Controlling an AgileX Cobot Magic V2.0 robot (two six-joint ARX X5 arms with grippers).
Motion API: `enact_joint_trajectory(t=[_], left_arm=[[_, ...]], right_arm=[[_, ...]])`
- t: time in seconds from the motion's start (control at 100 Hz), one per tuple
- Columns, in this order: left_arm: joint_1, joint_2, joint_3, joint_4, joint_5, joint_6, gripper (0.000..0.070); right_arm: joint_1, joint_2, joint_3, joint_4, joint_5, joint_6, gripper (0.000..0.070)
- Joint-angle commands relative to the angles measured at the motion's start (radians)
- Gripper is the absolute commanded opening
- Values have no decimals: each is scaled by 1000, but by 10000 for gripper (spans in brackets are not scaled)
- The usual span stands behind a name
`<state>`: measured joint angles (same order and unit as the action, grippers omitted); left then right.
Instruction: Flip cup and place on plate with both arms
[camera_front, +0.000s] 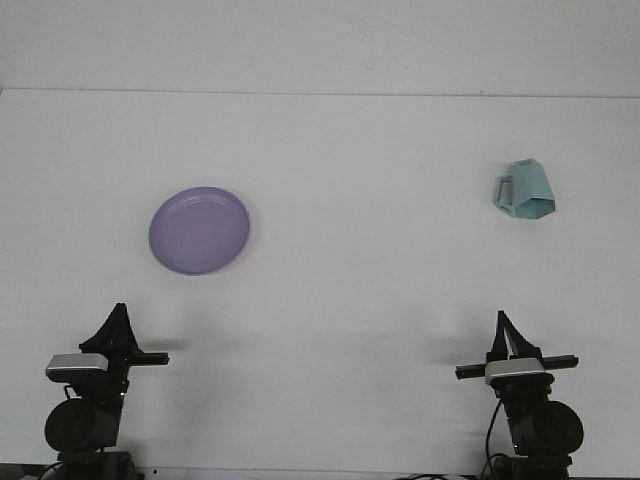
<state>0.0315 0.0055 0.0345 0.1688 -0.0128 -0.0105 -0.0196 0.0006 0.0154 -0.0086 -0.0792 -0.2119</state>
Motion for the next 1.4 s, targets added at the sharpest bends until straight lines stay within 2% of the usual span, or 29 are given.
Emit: enact_joint_trajectory(t=[0.0, 0.79, 0.89, 1.01, 1.2, 1.31, 1.39], left_arm=[[0, -2, -21, 10, -3, -2, 14], [0, -2, -21, 13, -3, -3, 14], [0, -2, -21, 13, -3, -33, 13], [0, -2, -21, 12, -3, -35, 14], [0, -2, -21, 13, -3, -66, 13], [0, -2, -21, 13, -3, -74, 13], [0, -2, -21, 13, -3, -81, 13]], right_arm=[[1, 0, -3, 13, 0, 6, 0], [1, 0, -3, 23, -2, 9, 0], [1, 0, -3, 25, 0, 65, 0], [1, 0, -3, 23, 0, 150, 0], [0, 0, 0, 93, 6, 345, 0], [0, 5, 54, 67, 84, 420, 0], [0, 32, 126, 3, 140, 435, 0]])
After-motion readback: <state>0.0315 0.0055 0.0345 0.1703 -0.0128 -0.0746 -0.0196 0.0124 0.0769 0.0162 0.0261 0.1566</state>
